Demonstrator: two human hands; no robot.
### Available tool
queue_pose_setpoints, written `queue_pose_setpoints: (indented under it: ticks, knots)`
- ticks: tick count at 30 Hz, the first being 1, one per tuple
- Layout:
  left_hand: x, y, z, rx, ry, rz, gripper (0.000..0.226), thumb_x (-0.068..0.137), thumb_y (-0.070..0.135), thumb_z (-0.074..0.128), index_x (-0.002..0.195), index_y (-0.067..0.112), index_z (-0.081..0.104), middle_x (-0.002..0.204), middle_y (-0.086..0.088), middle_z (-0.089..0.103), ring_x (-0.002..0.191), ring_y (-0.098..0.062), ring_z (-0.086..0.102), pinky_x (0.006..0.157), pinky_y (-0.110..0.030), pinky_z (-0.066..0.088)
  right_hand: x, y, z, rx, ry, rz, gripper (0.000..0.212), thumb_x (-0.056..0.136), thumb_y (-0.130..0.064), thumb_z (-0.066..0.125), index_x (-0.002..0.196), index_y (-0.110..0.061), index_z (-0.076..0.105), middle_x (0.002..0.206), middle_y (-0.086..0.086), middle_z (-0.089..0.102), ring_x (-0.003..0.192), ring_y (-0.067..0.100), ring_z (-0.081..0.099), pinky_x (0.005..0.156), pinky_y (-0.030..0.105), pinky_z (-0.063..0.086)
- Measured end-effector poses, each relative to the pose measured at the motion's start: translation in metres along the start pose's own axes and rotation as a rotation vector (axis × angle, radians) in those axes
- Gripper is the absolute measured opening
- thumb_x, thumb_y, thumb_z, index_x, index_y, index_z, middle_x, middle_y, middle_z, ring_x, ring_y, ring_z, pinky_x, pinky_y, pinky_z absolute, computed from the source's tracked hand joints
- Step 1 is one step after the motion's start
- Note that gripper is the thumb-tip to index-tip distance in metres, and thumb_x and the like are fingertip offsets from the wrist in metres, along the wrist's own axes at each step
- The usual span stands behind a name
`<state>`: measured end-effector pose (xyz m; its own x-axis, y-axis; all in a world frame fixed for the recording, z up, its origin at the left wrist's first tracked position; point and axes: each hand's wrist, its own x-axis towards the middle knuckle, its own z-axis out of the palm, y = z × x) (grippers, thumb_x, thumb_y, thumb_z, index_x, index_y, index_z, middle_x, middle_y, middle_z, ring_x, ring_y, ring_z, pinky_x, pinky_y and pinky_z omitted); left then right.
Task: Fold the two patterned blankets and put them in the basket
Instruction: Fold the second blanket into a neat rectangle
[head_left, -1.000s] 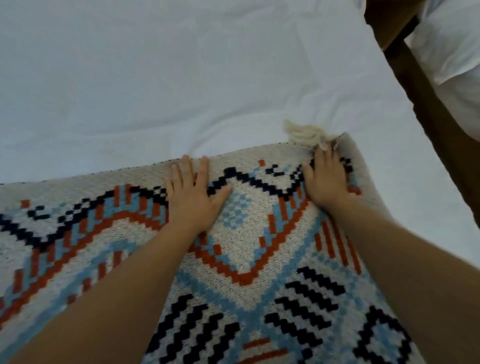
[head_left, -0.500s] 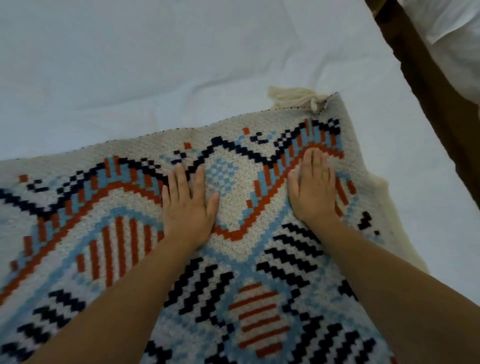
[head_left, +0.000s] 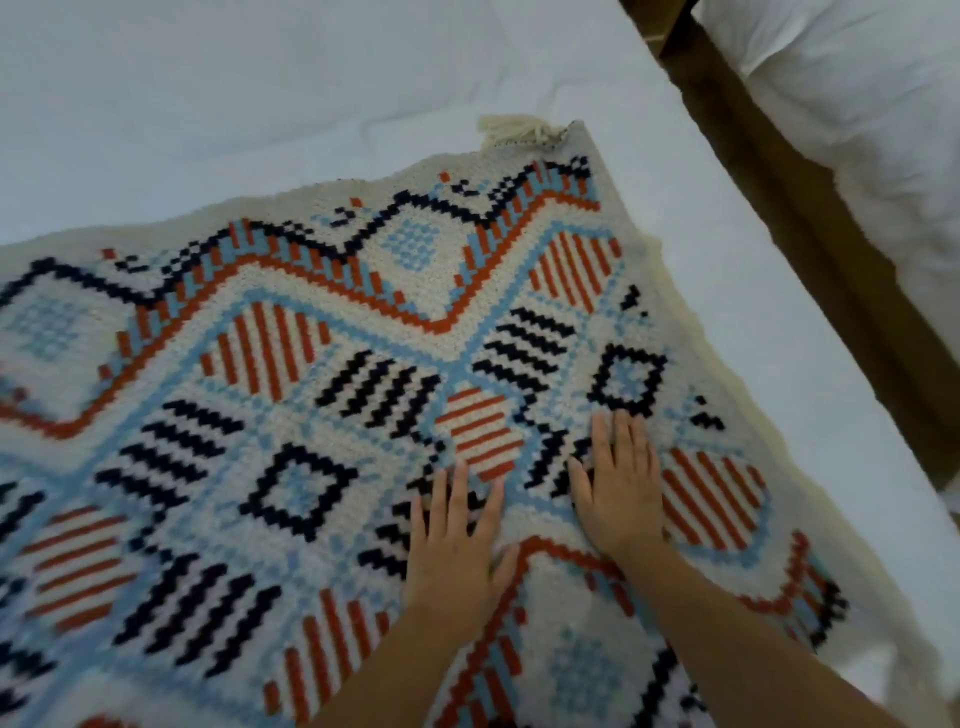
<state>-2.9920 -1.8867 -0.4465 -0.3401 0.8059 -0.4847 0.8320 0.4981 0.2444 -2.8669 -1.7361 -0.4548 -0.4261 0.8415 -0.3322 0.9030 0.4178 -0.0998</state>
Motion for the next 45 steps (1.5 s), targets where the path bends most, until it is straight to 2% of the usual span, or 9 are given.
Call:
queue_pose_setpoints:
  ticks: [12, 18, 21, 23, 27, 29, 33, 38, 45]
  knots:
    - [-0.073, 0.090, 0.045, -0.042, 0.003, -0.029, 0.068, 0.093, 0.059, 0.019, 0.148, 0.030, -0.009, 0.156, -0.007, -0.021, 0.142, -0.029, -0.021, 0.114, -0.050, -0.008, -0.092, 0.110, -0.011, 0.036, -0.115, 0.026, 0.062, 0.096, -0.050, 0.025, 0.149, -0.023, 0.007, 0.159, 0.004, -0.002, 0.145, 0.023, -0.003, 0.117, 0.040, 0.002]
    - [-0.061, 0.174, 0.051, -0.188, -0.006, -0.154, 0.065, 0.095, 0.054, 0.025, 0.149, 0.029, -0.001, 0.157, -0.007, -0.015, 0.143, -0.030, -0.017, 0.115, -0.048, -0.005, -0.085, 0.203, -0.040, 0.161, 0.028, 0.299, 0.077, 0.085, -0.054, 0.051, 0.143, -0.013, 0.022, 0.151, 0.016, 0.022, 0.140, 0.032, 0.018, 0.112, 0.050, 0.018]
    - [-0.051, 0.212, 0.048, -0.279, 0.015, -0.202, 0.060, 0.096, 0.050, 0.029, 0.148, 0.026, 0.010, 0.158, -0.007, -0.005, 0.144, -0.028, -0.010, 0.116, -0.047, 0.000, -0.079, 0.236, -0.047, 0.234, -0.101, 0.423, 0.072, 0.080, -0.057, 0.056, 0.130, -0.011, 0.036, 0.131, 0.014, 0.044, 0.123, 0.034, 0.042, 0.099, 0.049, 0.033]
    - [-0.046, 0.232, 0.043, -0.341, 0.036, -0.205, 0.055, 0.096, 0.047, 0.032, 0.145, 0.023, 0.023, 0.157, -0.008, 0.009, 0.144, -0.028, 0.002, 0.117, -0.047, 0.010, -0.082, 0.243, -0.047, 0.349, -0.114, 0.405, 0.039, 0.085, -0.044, 0.055, 0.103, -0.010, 0.045, 0.102, 0.011, 0.055, 0.096, 0.032, 0.054, 0.079, 0.039, 0.041]
    - [-0.031, 0.261, 0.021, -0.543, 0.088, -0.282, 0.065, 0.089, 0.061, 0.039, 0.133, 0.013, 0.042, 0.137, -0.011, 0.045, 0.125, -0.028, 0.041, 0.102, -0.042, 0.038, -0.114, 0.216, -0.048, 0.581, 0.013, 0.081, 0.022, 0.093, -0.018, 0.048, 0.075, -0.015, 0.034, 0.062, -0.004, 0.041, 0.060, 0.023, 0.046, 0.046, 0.030, 0.029]
    - [-0.021, 0.266, 0.006, -0.758, 0.084, -0.340, 0.074, 0.080, 0.069, 0.048, 0.127, 0.012, 0.047, 0.128, -0.007, 0.054, 0.112, -0.025, 0.054, 0.091, -0.036, 0.046, -0.135, 0.194, -0.049, 0.615, -0.058, -0.130, 0.002, 0.092, -0.013, 0.048, 0.090, -0.013, 0.047, 0.069, -0.001, 0.054, 0.062, 0.025, 0.053, 0.050, 0.031, 0.038]
    - [-0.007, 0.261, -0.010, -0.892, 0.088, -0.430, 0.073, 0.079, 0.059, 0.058, 0.128, 0.006, 0.047, 0.122, -0.011, 0.058, 0.110, -0.030, 0.057, 0.090, -0.040, 0.050, -0.155, 0.154, -0.041, 0.599, -0.078, -0.416, 0.021, 0.092, -0.012, 0.049, 0.110, -0.009, 0.058, 0.087, 0.009, 0.068, 0.075, 0.028, 0.064, 0.063, 0.028, 0.043]
    - [-0.012, 0.219, -0.007, -0.838, 0.404, -0.525, 0.021, 0.096, 0.024, 0.044, 0.084, 0.010, 0.054, 0.077, -0.005, 0.057, 0.067, -0.019, 0.052, 0.053, -0.026, 0.037, -0.133, 0.138, -0.057, 0.791, -0.015, -0.309, 0.016, 0.079, -0.016, 0.050, 0.065, -0.008, 0.053, 0.060, 0.007, 0.055, 0.057, 0.022, 0.048, 0.054, 0.031, 0.037]
    - [-0.068, 0.176, 0.016, -1.000, 0.329, -0.452, 0.017, 0.096, 0.022, 0.046, 0.084, 0.014, 0.055, 0.072, 0.001, 0.055, 0.067, -0.015, 0.051, 0.052, -0.019, 0.038, -0.060, 0.049, -0.086, 0.713, -0.173, -0.238, 0.053, 0.080, -0.064, 0.050, 0.080, -0.012, 0.054, 0.075, 0.002, 0.056, 0.069, 0.019, 0.055, 0.064, 0.036, 0.044]
